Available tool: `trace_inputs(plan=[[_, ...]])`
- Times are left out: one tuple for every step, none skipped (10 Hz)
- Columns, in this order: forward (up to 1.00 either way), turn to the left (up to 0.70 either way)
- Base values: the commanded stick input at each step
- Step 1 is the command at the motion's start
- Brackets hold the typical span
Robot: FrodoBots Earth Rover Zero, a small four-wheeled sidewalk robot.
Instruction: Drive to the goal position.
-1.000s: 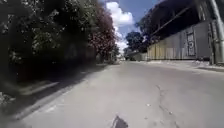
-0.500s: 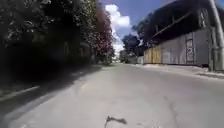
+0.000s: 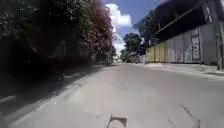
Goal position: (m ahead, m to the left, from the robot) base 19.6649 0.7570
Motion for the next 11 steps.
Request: trace_inputs(plan=[[1.0,0.01],[1.0,0.01],[1.0,0.01],[1.0,0.01],[1.0,0.01],[1.0,0.01],[1.0,0.01],[1.0,0.0],[1.0,-0.02],[1.0,-0.37],[1.0,-0.3]])
